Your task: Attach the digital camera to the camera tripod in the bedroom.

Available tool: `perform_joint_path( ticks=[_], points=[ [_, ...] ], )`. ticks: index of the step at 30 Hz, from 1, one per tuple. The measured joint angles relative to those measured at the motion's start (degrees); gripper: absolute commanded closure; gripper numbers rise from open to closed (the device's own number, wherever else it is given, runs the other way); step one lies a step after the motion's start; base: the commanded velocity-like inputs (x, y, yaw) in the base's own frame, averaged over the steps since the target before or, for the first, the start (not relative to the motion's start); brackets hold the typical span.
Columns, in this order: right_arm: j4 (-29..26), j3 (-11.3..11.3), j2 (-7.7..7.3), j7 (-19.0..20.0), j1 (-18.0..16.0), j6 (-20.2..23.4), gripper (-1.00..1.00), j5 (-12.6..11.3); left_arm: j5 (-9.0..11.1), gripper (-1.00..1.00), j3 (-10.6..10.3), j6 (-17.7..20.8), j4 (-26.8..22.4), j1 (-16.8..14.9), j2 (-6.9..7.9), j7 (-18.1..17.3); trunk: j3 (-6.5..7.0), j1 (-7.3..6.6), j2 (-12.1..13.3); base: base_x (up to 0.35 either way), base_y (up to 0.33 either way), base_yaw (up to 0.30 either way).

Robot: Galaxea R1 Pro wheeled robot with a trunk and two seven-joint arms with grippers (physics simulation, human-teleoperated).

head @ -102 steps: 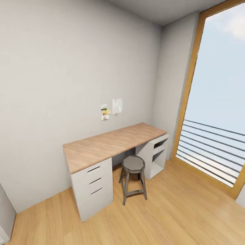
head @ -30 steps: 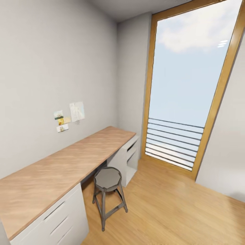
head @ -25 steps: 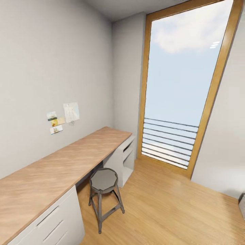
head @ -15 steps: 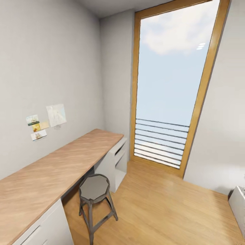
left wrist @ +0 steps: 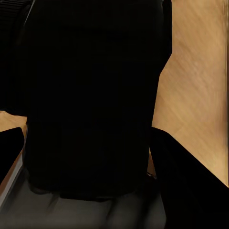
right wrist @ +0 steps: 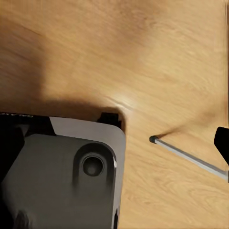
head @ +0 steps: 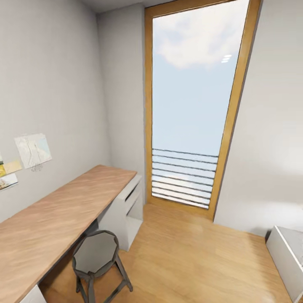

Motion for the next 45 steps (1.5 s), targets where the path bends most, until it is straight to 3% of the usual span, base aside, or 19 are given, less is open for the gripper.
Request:
perform_joint_path(
  ticks=[31, 45],
  points=[
    [0.0, 0.0, 0.07, 0.0, 0.0, 0.0, -1.0, 0.0, 0.0, 1.0, 0.0, 0.0, 0.0, 0.0, 0.01, 0.0, 0.0, 0.0, 0.0, 0.318, 0.0, -0.245],
    [0.0, -0.1, -0.02, 0.0, 0.0, 0.2, -1.0, 0.0, 0.0, 1.0, 0.0, 0.0, 0.0, 0.0, 0.01, 0.0, 0.0, 0.03, 0.0, 0.048, 0.0, -0.264]
  ],
)
